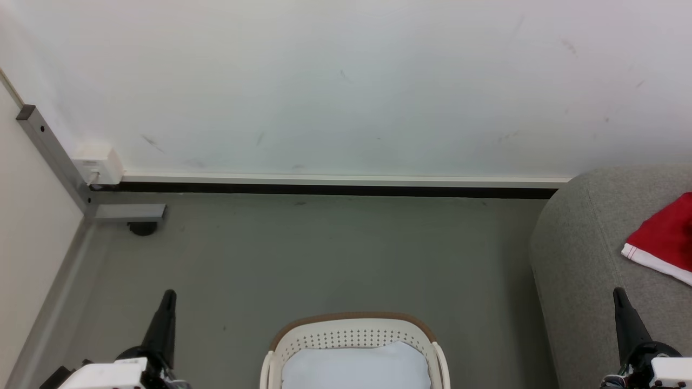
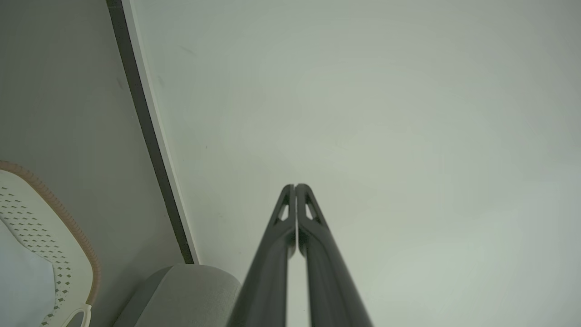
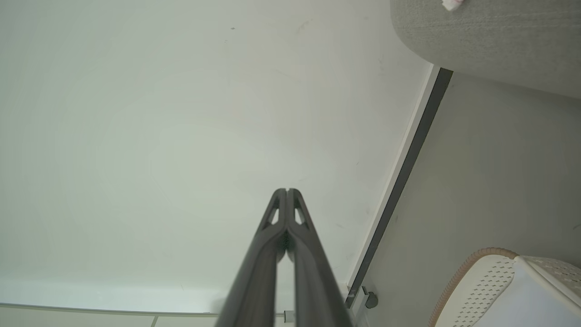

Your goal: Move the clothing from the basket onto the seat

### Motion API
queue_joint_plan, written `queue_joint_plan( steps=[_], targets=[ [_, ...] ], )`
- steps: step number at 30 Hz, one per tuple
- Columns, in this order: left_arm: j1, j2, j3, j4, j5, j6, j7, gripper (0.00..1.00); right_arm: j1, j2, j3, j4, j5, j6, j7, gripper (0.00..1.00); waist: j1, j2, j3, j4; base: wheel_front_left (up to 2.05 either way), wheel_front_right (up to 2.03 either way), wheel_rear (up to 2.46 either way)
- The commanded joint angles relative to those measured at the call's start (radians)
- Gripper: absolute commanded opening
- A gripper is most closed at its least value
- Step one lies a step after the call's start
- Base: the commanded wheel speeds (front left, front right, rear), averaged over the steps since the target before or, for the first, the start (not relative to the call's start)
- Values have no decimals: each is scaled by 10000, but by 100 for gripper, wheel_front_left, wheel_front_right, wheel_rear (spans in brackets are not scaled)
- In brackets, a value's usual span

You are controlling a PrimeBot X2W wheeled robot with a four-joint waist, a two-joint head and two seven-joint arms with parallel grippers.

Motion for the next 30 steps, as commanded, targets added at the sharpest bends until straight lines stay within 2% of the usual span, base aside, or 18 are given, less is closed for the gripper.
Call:
queue_joint_plan(
  steps=[1, 30],
  targets=[
    [-92, 16, 21, -30, -115, -44, 40, 0, -128, -74, -32, -47, 19, -21, 29, 0, 0, 0, 0, 0, 0, 0, 0],
    [-91, 18, 19, -31, -114, -44, 38, 0, -128, -75, -31, -48, 20, -21, 28, 0, 0, 0, 0, 0, 0, 0, 0]
  ],
)
